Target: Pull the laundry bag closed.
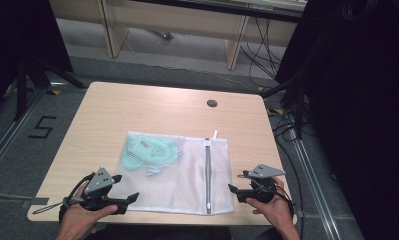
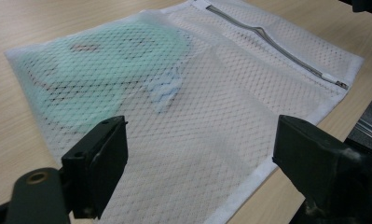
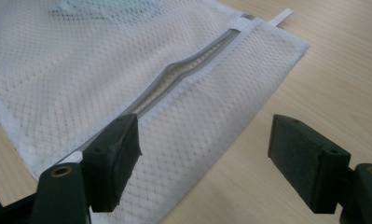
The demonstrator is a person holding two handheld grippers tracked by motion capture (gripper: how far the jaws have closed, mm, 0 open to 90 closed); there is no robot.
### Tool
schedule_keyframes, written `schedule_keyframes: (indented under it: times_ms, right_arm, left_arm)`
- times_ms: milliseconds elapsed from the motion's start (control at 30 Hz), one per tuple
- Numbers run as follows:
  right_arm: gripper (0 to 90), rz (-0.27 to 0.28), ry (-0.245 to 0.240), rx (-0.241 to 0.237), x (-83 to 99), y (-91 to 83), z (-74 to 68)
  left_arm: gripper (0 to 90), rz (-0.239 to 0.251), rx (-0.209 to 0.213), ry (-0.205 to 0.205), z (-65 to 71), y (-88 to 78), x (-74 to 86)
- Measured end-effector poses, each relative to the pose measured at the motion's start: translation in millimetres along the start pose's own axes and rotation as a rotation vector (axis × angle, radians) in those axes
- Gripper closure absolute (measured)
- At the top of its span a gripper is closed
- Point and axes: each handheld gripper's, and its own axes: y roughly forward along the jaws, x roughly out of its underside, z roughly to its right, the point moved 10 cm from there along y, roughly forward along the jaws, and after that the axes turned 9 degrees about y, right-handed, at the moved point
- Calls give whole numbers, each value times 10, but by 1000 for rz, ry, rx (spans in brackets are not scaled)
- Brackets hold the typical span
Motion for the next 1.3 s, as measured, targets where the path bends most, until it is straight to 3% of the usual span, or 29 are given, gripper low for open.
schedule_keyframes:
  times_ms: [67,133,200,300,333,367,500,533,600,633,900,1033,1100,1167,1233,1300]
  right_arm:
    - [251,-13,-9,-4,16,2,-11]
    - [236,-13,-26,-15,15,9,-32]
    - [234,-30,-27,-35,36,10,-79]
    - [234,-19,-56,-39,21,13,-80]
    - [229,-30,-50,-58,30,18,-118]
    - [227,-23,-68,-64,21,27,-121]
    - [221,-41,-56,-74,51,31,-168]
    - [220,-38,-83,-79,42,44,-161]
    - [223,-47,-90,-84,48,46,-165]
    - [223,-47,-90,-84,48,46,-165]
    - [272,-45,-106,-104,34,52,-223]
    - [303,-60,-126,-121,45,63,-268]
    - [319,-74,-123,-130,61,68,-298]
    - [326,-73,-132,-135,58,71,-304]
    - [344,-87,-144,-146,70,74,-329]
    - [357,-99,-137,-153,86,74,-366]
  left_arm:
    - [173,-8,6,35,-4,-2,1]
    - [173,-9,10,15,31,20,1]
    - [173,-9,20,19,56,36,-6]
    - [173,-10,37,36,86,64,-16]
    - [174,-13,51,62,126,126,-32]
    - [174,-16,67,67,153,152,-34]
    - [180,-15,87,76,226,237,-54]
    - [181,-13,102,70,271,273,-64]
    - [182,-4,103,70,290,292,-75]
    - [182,-28,102,91,284,293,-62]
    - [184,-13,137,93,442,412,-115]
    - [184,-26,156,124,506,461,-120]
    - [187,-8,165,107,538,487,-140]
    - [188,-29,174,136,555,500,-132]
    - [190,-11,183,116,609,537,-156]
    - [190,-21,191,145,628,560,-151]
